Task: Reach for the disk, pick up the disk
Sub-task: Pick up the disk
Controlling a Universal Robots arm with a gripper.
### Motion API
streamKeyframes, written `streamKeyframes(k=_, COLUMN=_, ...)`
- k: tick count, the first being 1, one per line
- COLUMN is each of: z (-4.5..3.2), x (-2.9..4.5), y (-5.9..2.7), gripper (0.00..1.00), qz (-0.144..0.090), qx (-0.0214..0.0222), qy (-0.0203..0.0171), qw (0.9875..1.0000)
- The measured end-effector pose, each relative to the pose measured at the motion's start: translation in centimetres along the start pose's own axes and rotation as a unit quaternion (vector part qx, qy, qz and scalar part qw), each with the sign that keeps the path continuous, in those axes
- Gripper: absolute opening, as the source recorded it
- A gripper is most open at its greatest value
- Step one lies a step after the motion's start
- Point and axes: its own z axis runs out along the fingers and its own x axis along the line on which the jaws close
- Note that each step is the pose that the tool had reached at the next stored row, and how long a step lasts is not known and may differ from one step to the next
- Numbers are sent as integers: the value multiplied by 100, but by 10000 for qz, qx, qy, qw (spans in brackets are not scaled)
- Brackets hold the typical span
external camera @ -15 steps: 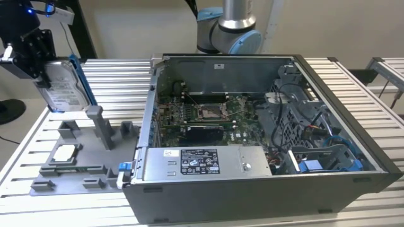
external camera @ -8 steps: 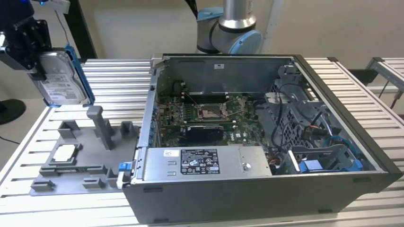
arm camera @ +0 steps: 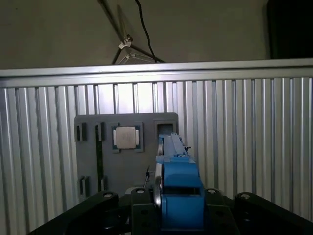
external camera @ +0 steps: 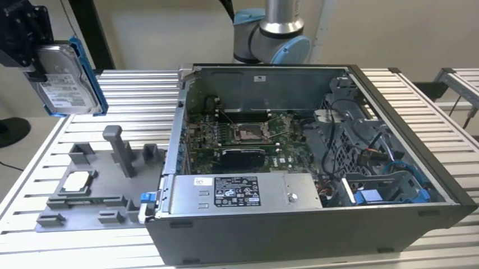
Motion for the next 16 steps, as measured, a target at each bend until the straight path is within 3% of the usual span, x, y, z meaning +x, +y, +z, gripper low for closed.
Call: streamKeyframes(k=16, z=-728, x=-12, y=14, gripper=0, qz=0, qx=0, qy=0, qw=10000)
